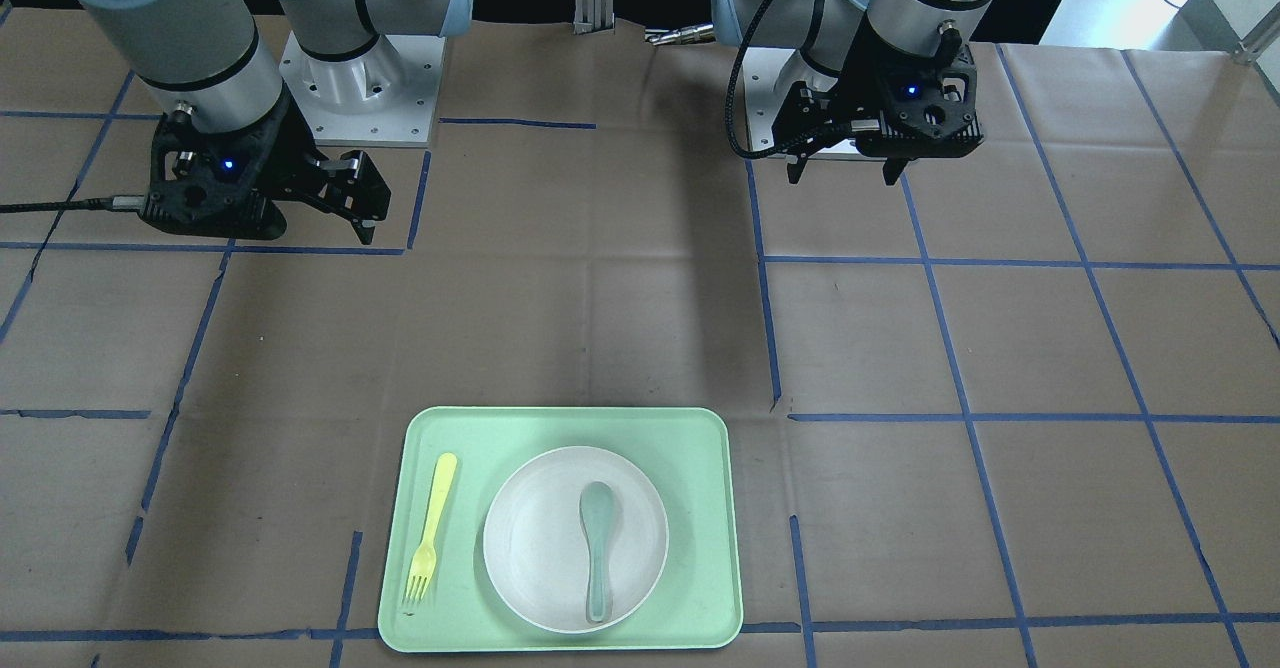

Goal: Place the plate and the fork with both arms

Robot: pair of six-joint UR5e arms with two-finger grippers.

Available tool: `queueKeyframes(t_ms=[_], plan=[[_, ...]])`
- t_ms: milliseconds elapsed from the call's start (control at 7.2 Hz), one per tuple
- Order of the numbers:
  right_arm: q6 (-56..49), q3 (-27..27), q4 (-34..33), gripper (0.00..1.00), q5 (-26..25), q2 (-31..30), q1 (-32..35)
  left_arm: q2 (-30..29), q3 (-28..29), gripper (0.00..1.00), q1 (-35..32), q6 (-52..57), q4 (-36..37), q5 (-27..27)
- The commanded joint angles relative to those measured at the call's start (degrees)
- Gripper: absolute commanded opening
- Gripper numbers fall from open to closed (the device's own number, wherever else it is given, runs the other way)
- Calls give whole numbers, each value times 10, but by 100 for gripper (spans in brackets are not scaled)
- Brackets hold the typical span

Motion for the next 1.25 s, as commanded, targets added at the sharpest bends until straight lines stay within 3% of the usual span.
queueKeyframes(t_ms=[0,1111], plan=[[-5,-11,29,100,0,-10,-6,1,-1,100,0,2,0,0],[-19,-15,30,100,-3,-10,-12,2,-1,100,0,3,0,1]])
